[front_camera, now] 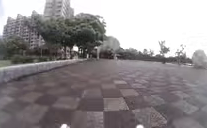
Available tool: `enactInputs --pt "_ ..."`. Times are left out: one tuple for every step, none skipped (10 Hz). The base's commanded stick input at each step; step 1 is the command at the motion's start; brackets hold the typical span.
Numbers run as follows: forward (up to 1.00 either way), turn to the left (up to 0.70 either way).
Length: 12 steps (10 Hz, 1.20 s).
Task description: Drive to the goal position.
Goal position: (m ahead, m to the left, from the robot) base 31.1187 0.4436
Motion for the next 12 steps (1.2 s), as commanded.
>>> enactInputs --pt "0.85 0.01" --pt "0.85 0.01" --pt "0.85 0.01" --pt "0.85 0.01" --pt "0.85 0.01" --pt "0.85 0.01" --pt "0.85 -0.04" --pt "0.85 -0.18" --pt "0.85 -0.28" --pt "0.85 -0.33" --pt "0.85 -0.33" --pt "0.85 -0.33"
